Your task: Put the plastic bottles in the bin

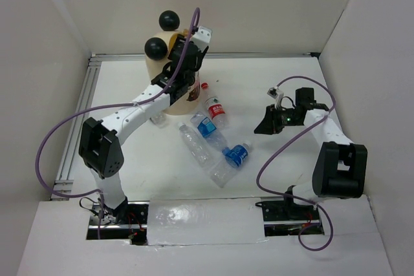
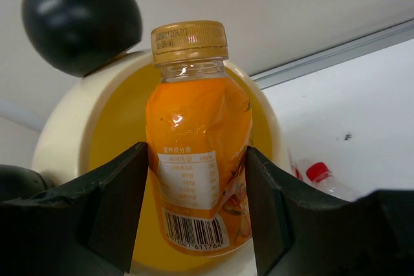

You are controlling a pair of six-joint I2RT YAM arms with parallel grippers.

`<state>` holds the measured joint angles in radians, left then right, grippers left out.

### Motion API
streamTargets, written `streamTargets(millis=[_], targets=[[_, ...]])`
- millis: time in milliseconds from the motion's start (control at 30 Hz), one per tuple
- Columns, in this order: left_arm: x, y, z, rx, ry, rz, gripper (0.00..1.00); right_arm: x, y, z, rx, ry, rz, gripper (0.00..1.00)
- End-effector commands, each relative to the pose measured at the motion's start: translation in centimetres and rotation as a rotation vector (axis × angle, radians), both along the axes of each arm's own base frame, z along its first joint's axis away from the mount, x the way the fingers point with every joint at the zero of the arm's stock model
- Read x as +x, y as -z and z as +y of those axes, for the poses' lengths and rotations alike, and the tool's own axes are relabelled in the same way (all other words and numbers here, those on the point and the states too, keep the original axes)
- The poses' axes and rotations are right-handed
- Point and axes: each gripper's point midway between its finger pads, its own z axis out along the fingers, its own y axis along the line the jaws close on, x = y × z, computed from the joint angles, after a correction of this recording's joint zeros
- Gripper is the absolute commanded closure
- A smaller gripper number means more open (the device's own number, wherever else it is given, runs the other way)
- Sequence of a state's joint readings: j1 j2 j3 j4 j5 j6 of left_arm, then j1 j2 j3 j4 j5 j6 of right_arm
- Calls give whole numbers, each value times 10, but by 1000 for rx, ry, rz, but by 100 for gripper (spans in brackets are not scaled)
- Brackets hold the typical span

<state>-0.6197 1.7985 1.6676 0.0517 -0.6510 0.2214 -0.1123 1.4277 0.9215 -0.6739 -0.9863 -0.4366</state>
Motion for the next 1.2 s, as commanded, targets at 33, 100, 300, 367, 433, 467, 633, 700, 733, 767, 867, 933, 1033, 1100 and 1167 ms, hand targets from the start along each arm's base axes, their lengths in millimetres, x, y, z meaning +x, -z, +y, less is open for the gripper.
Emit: streamTargets(millis=[33,100,300,367,433,467,633,700,733,767,867,933,1033,1100,1167], targets=[[3,-24,11,-14,-56,-89,43,-3,-4,2,32,-25,-1,67],[3,-24,13,-2,-67,-89,21,-4,-4,2,27,-35,-9,56],[-12,-43,-9,-20,-10,-108,0,1,-2,3,-27,-66,-42,22],[-21,-66,-21,-57,23,-146,0,11,-9,8,-66,-71,-86,20],[-35,-82,-37,-76,57,-164,0,30,-21,14,-87,-57,-151,18],[-45,-102,-42,-102,75,-192,0,37,-20,21,-123,-60,-168,16],[-104,-139,-41,-206,93,-208,0,95,-36,53,-154,6,-255,15],[-136,-134,-4,-325,42,-165,0,124,-33,77,-142,21,-244,15],[-149,-128,9,-372,37,-141,0,130,-29,86,-133,19,-218,14],[-162,-121,19,-473,28,-121,0,149,-22,96,-120,41,-181,14],[-210,-73,66,-606,-19,-33,0,181,-11,123,-117,59,-169,12],[-239,-23,98,-613,-83,73,0,200,-1,139,-138,63,-180,11],[-268,39,120,-689,-186,216,0,206,13,161,-156,41,-182,7],[-283,63,129,-794,-247,255,0,211,27,170,-178,39,-174,6],[-296,86,143,-828,-335,300,0,215,40,170,-219,73,-163,4]])
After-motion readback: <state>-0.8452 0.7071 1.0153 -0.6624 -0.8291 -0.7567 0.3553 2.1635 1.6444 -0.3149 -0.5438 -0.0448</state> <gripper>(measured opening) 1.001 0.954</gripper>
